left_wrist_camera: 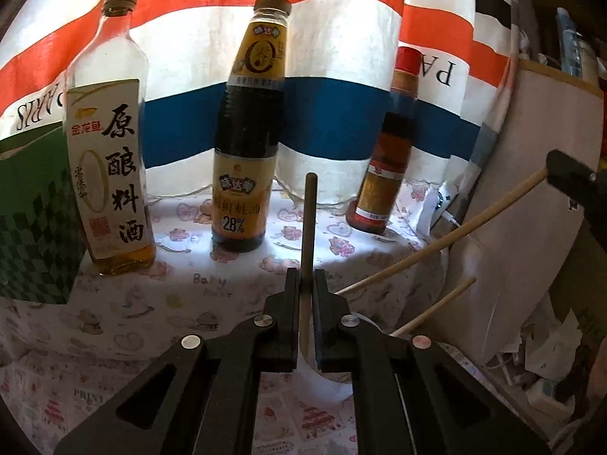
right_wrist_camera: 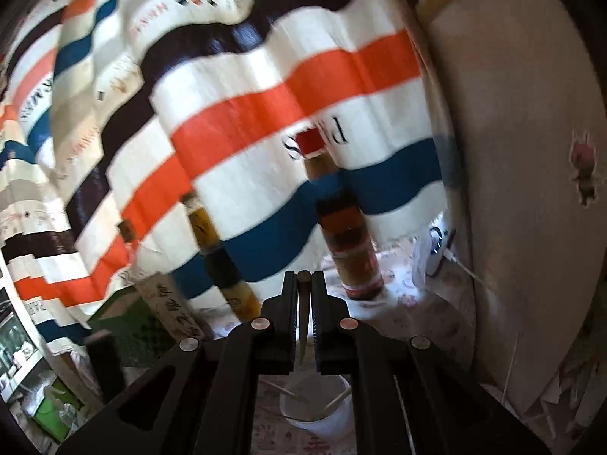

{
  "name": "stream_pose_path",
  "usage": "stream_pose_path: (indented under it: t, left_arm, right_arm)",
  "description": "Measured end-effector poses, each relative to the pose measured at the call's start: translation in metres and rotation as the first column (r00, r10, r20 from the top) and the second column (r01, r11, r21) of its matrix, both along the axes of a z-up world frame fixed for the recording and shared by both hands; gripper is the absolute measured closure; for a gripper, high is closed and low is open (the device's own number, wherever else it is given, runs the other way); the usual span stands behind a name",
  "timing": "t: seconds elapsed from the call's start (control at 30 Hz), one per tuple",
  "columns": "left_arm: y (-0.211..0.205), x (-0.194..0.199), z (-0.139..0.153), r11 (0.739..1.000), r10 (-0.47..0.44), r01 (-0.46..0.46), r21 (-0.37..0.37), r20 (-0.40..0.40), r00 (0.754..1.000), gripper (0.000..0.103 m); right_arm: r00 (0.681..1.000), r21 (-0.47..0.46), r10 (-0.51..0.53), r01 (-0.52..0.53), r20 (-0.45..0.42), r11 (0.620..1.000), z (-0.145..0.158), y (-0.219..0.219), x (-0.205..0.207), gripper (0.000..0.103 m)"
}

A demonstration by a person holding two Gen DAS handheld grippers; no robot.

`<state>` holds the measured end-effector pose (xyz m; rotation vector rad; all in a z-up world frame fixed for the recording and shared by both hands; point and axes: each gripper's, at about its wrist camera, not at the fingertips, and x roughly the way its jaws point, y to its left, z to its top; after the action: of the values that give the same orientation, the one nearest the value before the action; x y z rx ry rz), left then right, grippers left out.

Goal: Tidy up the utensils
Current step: 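Carry the held chopsticks upright toward the white cup with both tools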

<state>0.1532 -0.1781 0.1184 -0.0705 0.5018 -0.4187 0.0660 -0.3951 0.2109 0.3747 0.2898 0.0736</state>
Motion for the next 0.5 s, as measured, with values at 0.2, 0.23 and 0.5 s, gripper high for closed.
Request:
stream_pose_path:
  t: [0.2,0.23,0.5]
  left_arm:
    - [-0.005,-0.004,-0.004,0.999,-0.027,0.028,0.016,-0.020,0.999,0.098]
    - [-0.006,-0.003,-0.005,0.999,-0.026,0.027,0.019,-0.022,0.999,0.098]
    - [-0.002,0.004,-0.013,0.999,-0.031,0.032,0.005,-0.060,0.998,0.098]
  right_arm:
    - [0.997,-0.042,-0.039,0.036,-0.072,0.998,-0.001,0.007,0.009,0.095]
    - [0.995,-0.039,-0.036,0.033,-0.094,0.999,-0.005,0.006,0.013,0.095]
    - [0.973,0.042,0.045,-0.037,-0.226,0.998,-0.039,0.005,0.052,0.095]
